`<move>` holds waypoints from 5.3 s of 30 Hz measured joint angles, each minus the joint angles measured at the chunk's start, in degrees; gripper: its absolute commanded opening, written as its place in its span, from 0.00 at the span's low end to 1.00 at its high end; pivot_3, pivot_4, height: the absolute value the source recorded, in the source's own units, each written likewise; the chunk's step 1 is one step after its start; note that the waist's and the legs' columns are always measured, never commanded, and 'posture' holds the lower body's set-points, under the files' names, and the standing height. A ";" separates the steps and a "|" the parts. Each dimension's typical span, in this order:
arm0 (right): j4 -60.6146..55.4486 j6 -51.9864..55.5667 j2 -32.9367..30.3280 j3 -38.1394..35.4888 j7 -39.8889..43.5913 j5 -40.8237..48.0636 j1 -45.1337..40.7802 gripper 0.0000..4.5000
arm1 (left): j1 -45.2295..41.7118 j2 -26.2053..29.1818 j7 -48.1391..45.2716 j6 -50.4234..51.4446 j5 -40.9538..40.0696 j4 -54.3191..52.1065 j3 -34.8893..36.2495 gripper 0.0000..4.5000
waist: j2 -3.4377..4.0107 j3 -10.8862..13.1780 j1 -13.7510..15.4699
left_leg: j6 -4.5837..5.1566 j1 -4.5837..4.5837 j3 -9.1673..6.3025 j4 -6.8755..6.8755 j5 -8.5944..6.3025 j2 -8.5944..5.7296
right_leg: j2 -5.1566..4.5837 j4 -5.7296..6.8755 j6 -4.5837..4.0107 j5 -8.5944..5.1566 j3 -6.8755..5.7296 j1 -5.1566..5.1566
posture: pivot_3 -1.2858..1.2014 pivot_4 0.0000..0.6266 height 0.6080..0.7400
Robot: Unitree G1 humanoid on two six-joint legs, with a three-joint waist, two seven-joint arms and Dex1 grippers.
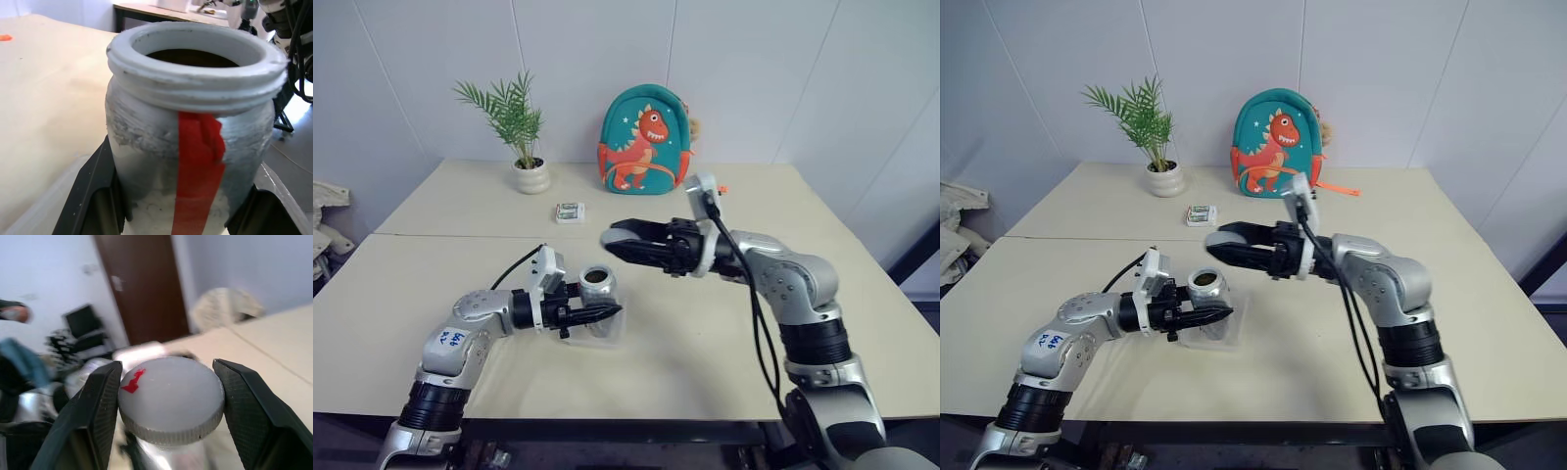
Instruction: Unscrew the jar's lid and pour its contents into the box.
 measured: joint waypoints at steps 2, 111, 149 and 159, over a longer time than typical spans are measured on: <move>2.01 -4.42 -2.00 -0.57 -0.80 -3.73 3.77 0.67 | -0.10 0.82 0.02 0.84 -0.26 -0.15 0.38 0.44 | 0.00 0.00 -0.02 | 0.01 -0.02 0.01 0.00 0.00 -0.02 | 0.00 -0.03 0.01 0.00 0.03 0.00 | 0.52 0.24 1.00; -8.71 -22.61 -1.92 -0.09 -0.08 -7.28 18.53 0.99 | -13.35 23.49 68.22 -47.64 118.99 0.70 -27.96 0.44 | 0.05 0.03 -0.16 | 0.30 0.07 0.91 0.31 -0.17 -0.03 | 0.15 0.20 0.49 0.25 1.22 -0.24 | 0.52 0.24 1.00; -5.51 -22.93 -1.01 1.36 3.32 -7.63 15.25 0.99 | -3.12 -6.94 33.86 5.48 27.31 -1.61 21.49 0.44 | 0.00 0.01 -0.39 | 0.33 0.14 0.98 1.00 -0.18 0.02 | 0.26 0.76 0.50 0.37 1.39 -0.23 | 0.52 0.24 1.00; -3.04 -23.55 0.10 3.90 6.62 -8.04 10.67 0.99 | -3.95 -4.29 37.97 6.03 17.01 14.27 31.78 0.44 | -0.05 -0.01 -0.23 | 0.31 0.13 0.99 0.99 -0.18 0.02 | 0.25 0.59 0.50 0.45 1.39 -0.22 | 0.52 0.24 1.00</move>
